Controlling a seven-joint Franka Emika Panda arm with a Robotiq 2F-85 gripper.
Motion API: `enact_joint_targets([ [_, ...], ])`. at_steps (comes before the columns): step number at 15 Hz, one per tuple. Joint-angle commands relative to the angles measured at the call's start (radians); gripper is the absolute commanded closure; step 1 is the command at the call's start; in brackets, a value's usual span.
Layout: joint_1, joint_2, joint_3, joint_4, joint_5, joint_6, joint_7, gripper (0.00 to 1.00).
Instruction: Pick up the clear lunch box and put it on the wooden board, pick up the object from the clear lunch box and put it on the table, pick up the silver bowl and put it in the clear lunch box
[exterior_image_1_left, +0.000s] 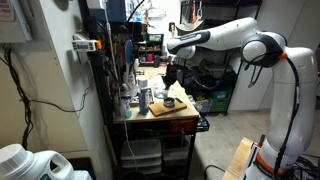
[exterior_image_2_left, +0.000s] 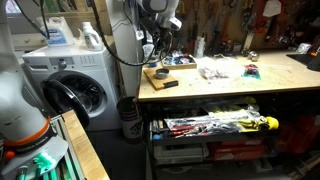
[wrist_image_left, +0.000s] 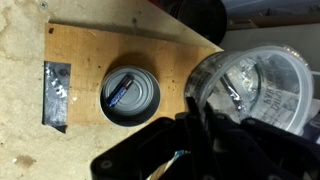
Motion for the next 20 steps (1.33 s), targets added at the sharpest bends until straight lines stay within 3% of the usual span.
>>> enact_joint_targets([
  [1, 0.021, -0.015, -0.005, -0.069, -0.028, 0.038, -0.07, 0.99],
  [9, 0.056, 0.013, 0.005, -0.146, -0.031, 0.249, -0.065, 0.99],
  [18, 0.072, 0.051, 0.008, -0.178, -0.051, 0.326, -0.029, 0.99],
  [20, 0.071, 0.051, 0.008, -0.177, -0.051, 0.324, -0.017, 0.68],
])
